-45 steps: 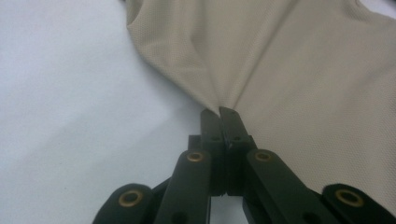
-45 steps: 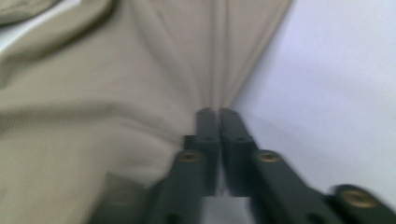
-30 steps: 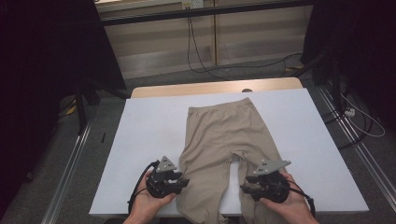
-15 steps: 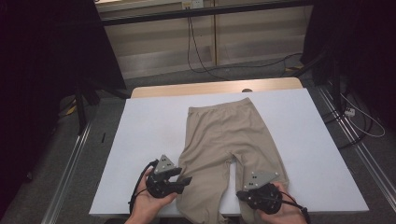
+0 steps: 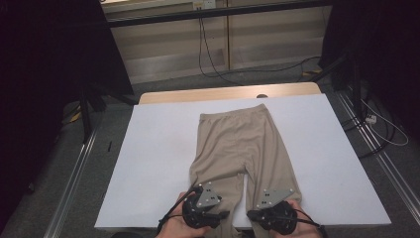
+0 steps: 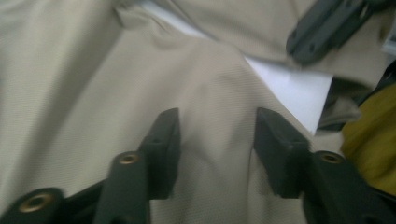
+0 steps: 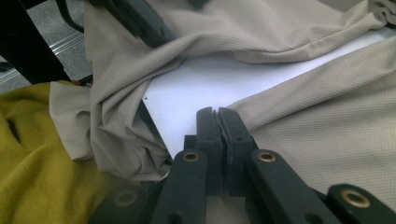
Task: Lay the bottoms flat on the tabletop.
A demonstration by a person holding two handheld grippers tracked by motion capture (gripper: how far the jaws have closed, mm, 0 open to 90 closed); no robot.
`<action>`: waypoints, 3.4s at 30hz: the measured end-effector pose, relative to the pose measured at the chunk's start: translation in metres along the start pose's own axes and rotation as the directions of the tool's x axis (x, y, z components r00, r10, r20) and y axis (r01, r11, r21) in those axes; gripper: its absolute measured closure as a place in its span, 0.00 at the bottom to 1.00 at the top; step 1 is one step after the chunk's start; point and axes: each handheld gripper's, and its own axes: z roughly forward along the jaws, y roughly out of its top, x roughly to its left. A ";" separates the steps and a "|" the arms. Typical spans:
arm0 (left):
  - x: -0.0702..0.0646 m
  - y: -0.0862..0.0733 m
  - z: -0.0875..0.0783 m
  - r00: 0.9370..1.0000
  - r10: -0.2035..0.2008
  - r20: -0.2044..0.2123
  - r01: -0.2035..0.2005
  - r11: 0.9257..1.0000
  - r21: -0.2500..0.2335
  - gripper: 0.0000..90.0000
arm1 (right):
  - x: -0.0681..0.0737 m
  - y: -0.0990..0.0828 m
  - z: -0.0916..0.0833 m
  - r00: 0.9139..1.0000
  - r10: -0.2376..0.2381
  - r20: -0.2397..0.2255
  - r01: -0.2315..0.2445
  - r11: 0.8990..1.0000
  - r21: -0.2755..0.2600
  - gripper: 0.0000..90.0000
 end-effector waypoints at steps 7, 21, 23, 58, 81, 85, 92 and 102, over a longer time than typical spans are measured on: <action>-0.007 0.000 -0.002 0.999 0.008 0.048 -0.008 1.000 0.002 0.99 | 0.000 0.000 0.000 1.000 0.002 -0.007 -0.002 1.000 0.003 0.99; 0.011 -0.004 -0.032 0.990 -0.123 0.063 0.128 0.988 -0.090 0.72 | -0.013 -0.003 -0.029 0.997 0.072 0.008 -0.071 0.994 -0.078 0.70; 0.022 -0.007 -0.039 0.986 -0.161 0.029 0.163 0.980 -0.110 0.71 | -0.026 -0.005 -0.039 0.993 0.106 0.059 -0.099 0.989 -0.110 0.66; 0.067 -0.033 -0.043 0.933 -0.316 -0.173 0.329 0.943 0.053 1.00 | -0.084 -0.069 -0.088 0.933 0.235 0.274 -0.236 0.971 -0.030 1.00; 0.071 -0.044 -0.057 0.903 -0.391 -0.178 0.397 0.918 -0.003 0.83 | -0.084 -0.067 -0.088 0.900 0.279 0.334 -0.278 0.959 -0.050 0.93; 0.070 -0.041 -0.058 0.923 -0.349 -0.163 0.347 0.937 -0.043 0.64 | -0.086 -0.067 -0.090 0.895 0.318 0.314 -0.300 0.948 -0.105 0.66; 0.068 -0.035 -0.059 0.930 -0.305 -0.205 0.278 0.949 -0.149 0.32 | -0.089 -0.061 -0.092 0.894 0.362 0.262 -0.305 0.923 -0.237 0.45; 0.072 -0.028 -0.068 0.925 -0.283 -0.253 0.206 0.934 -0.292 0.06 | -0.091 -0.036 -0.088 0.891 0.337 0.305 -0.225 0.910 -0.349 0.06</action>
